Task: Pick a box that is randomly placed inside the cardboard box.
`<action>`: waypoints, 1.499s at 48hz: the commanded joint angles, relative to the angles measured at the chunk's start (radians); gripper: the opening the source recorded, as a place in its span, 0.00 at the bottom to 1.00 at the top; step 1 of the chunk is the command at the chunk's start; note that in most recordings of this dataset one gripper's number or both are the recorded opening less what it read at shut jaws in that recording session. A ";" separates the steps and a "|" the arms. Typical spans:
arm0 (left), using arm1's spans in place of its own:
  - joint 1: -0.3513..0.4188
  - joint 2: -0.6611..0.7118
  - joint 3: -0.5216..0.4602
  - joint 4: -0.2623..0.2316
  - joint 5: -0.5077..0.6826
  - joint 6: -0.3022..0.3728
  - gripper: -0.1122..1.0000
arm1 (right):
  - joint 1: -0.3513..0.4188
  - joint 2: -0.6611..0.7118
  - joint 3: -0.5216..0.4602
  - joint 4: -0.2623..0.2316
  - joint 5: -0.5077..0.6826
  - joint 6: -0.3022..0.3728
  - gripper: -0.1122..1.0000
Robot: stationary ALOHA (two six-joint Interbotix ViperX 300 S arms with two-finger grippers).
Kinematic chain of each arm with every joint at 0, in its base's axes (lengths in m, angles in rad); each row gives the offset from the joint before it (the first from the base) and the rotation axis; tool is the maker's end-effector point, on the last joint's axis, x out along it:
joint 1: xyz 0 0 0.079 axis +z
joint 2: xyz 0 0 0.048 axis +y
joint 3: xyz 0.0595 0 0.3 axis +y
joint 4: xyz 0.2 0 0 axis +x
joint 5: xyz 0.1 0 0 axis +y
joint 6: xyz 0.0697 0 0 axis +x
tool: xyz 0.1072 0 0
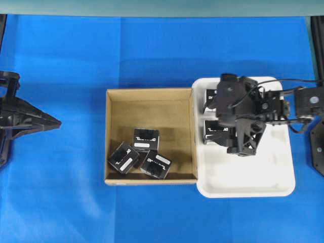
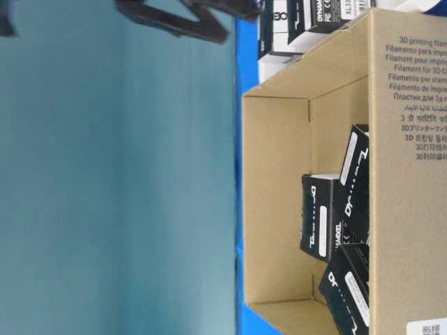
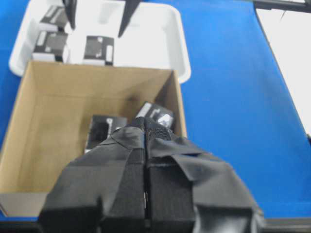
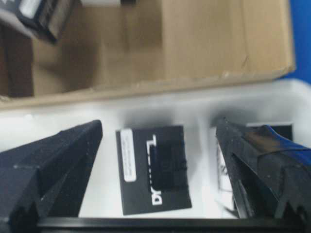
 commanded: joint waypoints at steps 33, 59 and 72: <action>-0.003 0.003 -0.021 0.003 0.006 0.002 0.04 | 0.014 -0.305 0.094 0.003 -0.149 -0.002 0.97; -0.005 -0.009 -0.021 0.003 -0.005 0.008 0.04 | 0.041 -0.565 0.150 0.003 -0.067 0.000 0.96; -0.005 -0.011 -0.020 0.003 -0.005 0.005 0.04 | 0.041 -0.603 0.166 0.003 -0.035 0.002 0.96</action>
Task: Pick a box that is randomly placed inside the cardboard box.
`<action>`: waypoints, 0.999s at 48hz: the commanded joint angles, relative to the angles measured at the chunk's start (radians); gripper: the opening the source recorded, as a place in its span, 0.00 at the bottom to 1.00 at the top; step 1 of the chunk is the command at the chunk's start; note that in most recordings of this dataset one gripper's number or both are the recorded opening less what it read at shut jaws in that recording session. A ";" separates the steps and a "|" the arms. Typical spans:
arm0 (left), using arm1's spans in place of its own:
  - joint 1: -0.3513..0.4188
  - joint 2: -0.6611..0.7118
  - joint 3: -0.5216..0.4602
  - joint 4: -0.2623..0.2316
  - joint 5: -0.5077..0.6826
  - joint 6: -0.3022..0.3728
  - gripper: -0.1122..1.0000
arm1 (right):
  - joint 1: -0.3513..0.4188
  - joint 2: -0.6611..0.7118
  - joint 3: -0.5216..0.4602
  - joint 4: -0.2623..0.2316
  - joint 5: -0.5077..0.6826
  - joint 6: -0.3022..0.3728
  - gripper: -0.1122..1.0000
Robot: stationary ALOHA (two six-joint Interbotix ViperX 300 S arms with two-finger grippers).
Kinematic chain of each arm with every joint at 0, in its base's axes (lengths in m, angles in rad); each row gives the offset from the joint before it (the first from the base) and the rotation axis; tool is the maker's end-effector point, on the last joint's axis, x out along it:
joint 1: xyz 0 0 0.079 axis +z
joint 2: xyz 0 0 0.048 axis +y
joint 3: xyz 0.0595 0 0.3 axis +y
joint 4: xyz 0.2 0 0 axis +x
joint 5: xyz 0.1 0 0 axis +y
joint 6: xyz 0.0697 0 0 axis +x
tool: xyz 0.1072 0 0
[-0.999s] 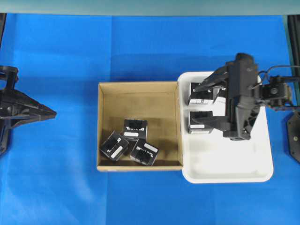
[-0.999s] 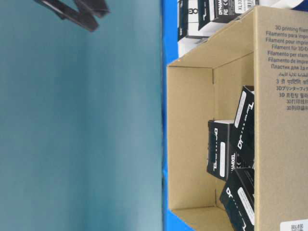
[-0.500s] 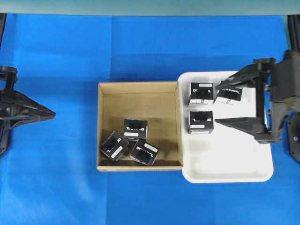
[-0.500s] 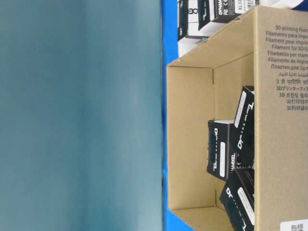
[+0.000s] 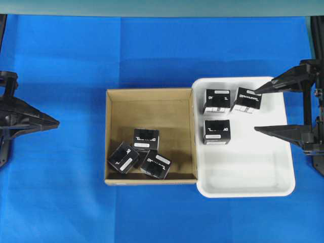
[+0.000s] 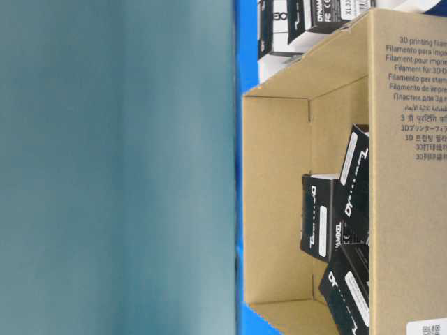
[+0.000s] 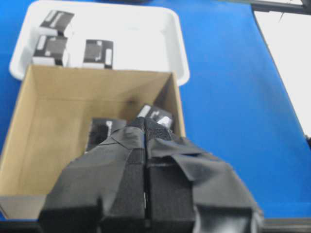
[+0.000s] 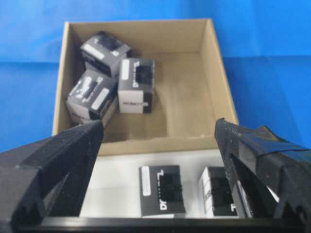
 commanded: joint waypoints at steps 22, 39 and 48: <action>-0.002 0.003 -0.015 0.003 -0.011 -0.002 0.04 | 0.005 0.006 0.005 0.003 -0.006 -0.002 0.96; -0.002 0.020 -0.011 0.003 -0.011 -0.002 0.04 | 0.015 0.008 0.006 0.003 -0.003 -0.002 0.95; 0.003 0.020 -0.011 0.003 -0.011 0.000 0.04 | 0.015 0.008 0.005 0.003 -0.006 0.000 0.95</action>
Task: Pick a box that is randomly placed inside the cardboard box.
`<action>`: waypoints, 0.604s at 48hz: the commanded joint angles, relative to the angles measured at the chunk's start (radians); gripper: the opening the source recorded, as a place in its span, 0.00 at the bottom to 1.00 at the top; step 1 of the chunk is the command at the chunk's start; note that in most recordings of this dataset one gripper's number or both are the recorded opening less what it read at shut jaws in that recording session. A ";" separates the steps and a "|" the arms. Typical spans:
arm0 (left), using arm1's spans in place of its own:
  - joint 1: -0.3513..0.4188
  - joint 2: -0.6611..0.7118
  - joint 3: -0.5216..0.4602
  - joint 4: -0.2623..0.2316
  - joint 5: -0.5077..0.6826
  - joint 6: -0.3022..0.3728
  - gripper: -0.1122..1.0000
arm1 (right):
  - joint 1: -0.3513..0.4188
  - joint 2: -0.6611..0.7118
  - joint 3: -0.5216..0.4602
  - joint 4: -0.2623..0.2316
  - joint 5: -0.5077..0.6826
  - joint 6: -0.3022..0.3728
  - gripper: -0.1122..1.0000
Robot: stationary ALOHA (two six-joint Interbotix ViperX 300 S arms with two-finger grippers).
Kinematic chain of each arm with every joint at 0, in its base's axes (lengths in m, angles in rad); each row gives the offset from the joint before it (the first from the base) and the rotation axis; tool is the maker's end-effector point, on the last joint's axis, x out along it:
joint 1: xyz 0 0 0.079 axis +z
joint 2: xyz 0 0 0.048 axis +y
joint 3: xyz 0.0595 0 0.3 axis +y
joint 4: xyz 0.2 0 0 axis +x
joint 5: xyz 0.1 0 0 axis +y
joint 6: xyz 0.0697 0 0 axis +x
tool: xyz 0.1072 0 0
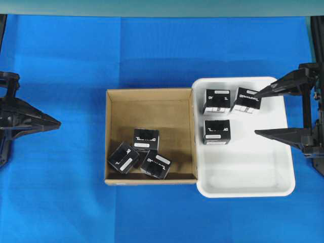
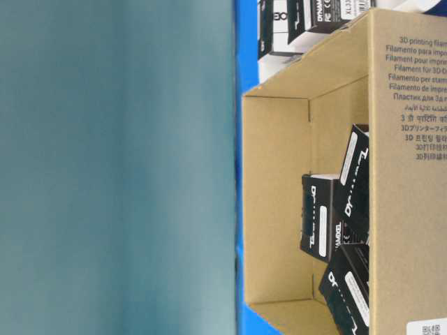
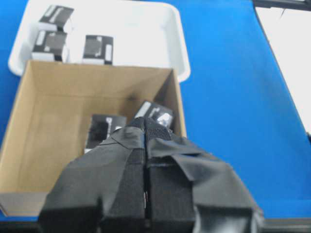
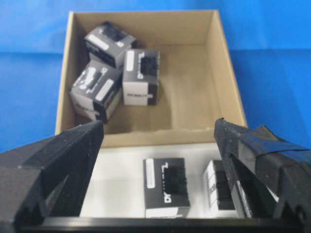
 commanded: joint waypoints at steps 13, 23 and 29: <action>0.005 0.012 -0.011 0.003 -0.009 0.000 0.04 | 0.003 0.005 -0.006 0.002 -0.003 0.000 0.95; 0.006 0.012 -0.009 0.003 -0.009 0.000 0.04 | 0.003 0.005 -0.006 0.002 -0.003 0.002 0.95; 0.006 0.012 -0.008 0.003 -0.009 0.005 0.04 | 0.005 0.005 -0.006 0.002 -0.003 0.002 0.95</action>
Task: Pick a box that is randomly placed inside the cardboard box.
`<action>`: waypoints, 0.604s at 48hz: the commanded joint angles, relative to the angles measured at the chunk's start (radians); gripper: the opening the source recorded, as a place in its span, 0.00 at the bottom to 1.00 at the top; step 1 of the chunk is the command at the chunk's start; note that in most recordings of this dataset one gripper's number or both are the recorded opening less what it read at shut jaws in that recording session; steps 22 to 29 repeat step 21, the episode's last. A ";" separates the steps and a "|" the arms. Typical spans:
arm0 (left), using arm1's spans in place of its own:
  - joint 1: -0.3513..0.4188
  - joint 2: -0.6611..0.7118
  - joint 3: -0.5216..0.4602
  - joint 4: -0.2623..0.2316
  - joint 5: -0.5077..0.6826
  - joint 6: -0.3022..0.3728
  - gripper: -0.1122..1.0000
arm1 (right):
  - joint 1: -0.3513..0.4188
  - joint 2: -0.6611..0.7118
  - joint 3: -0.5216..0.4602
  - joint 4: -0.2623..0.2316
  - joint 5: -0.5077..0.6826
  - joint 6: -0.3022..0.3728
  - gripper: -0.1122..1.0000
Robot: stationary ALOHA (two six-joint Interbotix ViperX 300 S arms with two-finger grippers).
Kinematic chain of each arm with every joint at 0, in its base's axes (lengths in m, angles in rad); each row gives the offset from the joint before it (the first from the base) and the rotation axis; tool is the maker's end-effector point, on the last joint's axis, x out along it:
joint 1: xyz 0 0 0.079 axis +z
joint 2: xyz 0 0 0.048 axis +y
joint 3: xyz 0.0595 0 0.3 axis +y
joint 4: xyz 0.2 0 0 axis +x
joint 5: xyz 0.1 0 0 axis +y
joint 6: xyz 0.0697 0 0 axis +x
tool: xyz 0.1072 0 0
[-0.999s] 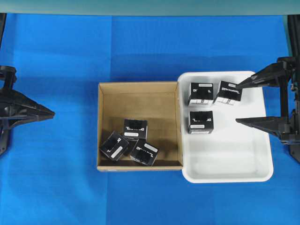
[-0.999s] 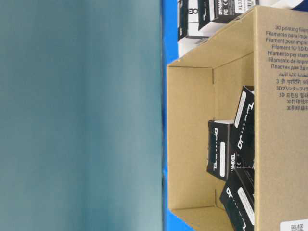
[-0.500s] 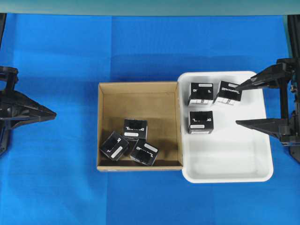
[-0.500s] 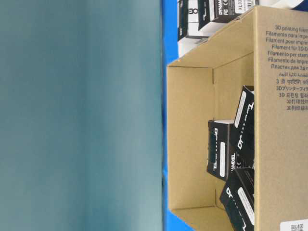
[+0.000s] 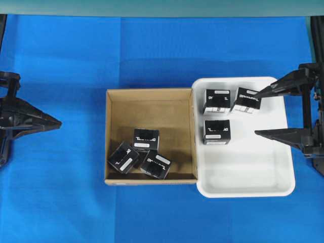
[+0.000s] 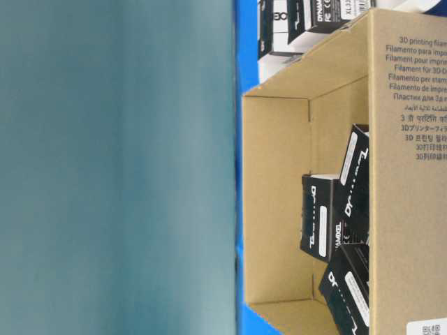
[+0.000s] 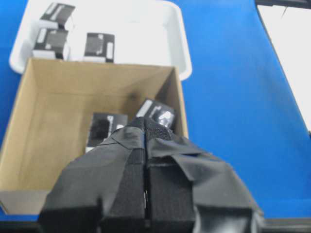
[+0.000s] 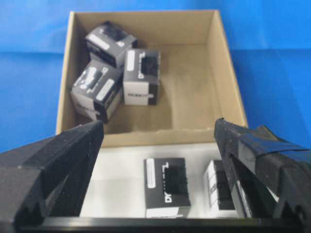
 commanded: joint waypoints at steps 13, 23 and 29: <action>0.002 0.006 -0.011 0.002 -0.008 0.005 0.04 | 0.002 0.005 -0.006 0.002 -0.005 0.002 0.95; 0.002 0.008 -0.011 0.002 -0.008 0.000 0.04 | 0.002 0.005 -0.006 0.002 -0.005 0.002 0.95; 0.002 0.008 -0.011 0.002 -0.008 0.000 0.04 | 0.002 0.005 -0.006 0.002 -0.005 0.002 0.95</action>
